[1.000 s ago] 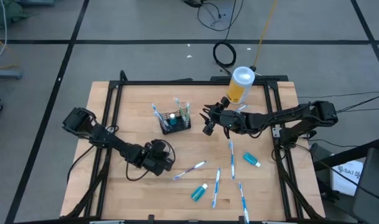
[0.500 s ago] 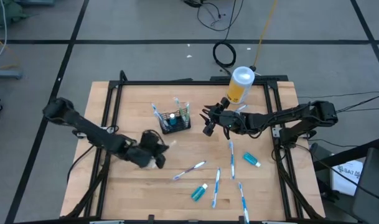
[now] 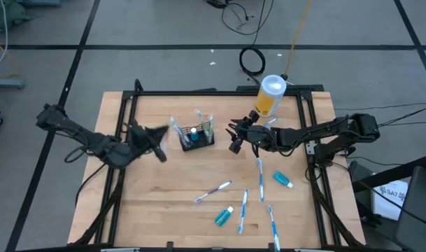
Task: Pick & Place toothbrushing station
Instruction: Put the orange toothbrush into the black mesh organizer
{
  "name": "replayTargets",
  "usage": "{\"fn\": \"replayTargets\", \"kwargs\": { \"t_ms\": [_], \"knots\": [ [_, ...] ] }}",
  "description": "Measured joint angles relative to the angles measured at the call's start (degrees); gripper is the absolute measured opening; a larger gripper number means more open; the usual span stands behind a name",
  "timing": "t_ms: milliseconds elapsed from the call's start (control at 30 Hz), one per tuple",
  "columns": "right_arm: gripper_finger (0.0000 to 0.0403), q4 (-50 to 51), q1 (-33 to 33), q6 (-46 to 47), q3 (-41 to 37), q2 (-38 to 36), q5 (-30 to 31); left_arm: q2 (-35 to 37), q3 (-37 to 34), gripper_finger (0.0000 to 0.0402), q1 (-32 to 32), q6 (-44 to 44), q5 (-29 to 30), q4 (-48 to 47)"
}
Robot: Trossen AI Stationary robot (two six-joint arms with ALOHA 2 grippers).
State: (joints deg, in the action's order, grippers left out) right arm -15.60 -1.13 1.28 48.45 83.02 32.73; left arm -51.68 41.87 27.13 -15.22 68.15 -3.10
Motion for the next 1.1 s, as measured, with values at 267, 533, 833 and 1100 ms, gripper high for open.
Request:
{"fn": "replayTargets", "kwargs": {
  "t_ms": [267,533,833,1100],
  "knots": [
    [0.0196,-2.0,0.0,0.0,0.0,0.0,0.0,-2.8,-6.8,0.0009,-6.0,8.0,3.6,15.3],
    [0.0196,-2.2,0.0,0.0,0.0,0.0,0.0,-2.6,-15.2,0.0008,-12.4,30.4,-9.4,52.0],
    [0.0196,-2.7,0.0,0.0,-0.1,0.0,0.0,-2.6,-21.3,0.0003,-23.4,34.8,-21.1,63.4],
    [0.0196,-2.6,0.0,-0.1,-0.1,0.0,0.0,-2.6,-22.0,0.0002,-31.6,29.0,-40.2,68.1]
  ]
}}
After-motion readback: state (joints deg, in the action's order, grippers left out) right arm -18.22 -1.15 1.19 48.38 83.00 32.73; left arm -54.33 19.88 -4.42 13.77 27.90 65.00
